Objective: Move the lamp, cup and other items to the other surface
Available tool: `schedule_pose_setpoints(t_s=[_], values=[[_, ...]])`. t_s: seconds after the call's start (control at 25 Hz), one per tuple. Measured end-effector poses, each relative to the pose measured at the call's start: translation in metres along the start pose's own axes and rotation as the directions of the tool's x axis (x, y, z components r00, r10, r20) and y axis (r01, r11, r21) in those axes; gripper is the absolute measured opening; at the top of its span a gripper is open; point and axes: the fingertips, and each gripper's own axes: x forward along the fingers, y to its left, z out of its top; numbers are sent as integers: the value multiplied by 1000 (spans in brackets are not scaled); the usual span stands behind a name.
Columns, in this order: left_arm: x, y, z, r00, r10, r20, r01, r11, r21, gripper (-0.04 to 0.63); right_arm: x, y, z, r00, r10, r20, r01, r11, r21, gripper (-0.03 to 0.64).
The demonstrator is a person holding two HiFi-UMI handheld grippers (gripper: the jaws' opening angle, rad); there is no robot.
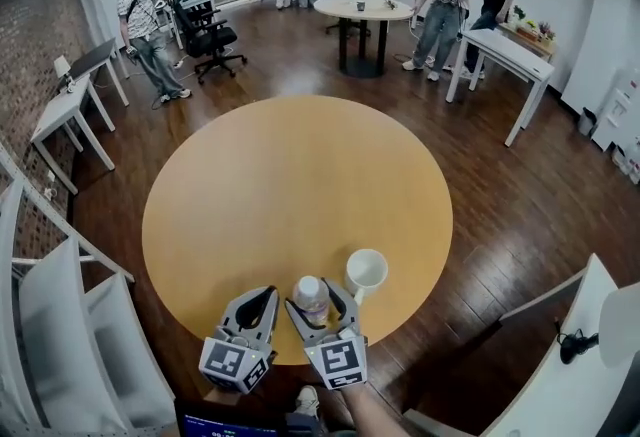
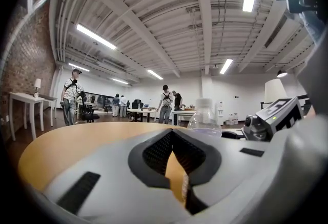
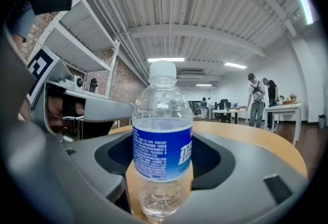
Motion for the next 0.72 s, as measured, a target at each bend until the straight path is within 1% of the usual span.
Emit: schedule_pose_setpoints(t_s=[0.08,0.28,0.4,0.52,0.72], values=[[3,0,0,1000,-13,-2,13,1000,-1,12,1,-1,1,1000,-13,-1,13,1000,2,328],[6,-4,4,1000,-31,1,31,1000,-6,11,1,-2,4,1000,-19,-9,19,999,-35,330],[3,-6,6,1000,-29,6,29,1000,-8,12,-5,-5,6,1000,-31,-2,31,999,-29,331],[0,-6,6,1000,-23,8,23,1000,-10,11,-8,-5,7,999,-30,12,31,999,-29,360],[-6,-8,9,1000,-15,12,15,1000,-7,11,-13,-1,7,1000,-15,-9,15,1000,-11,360]])
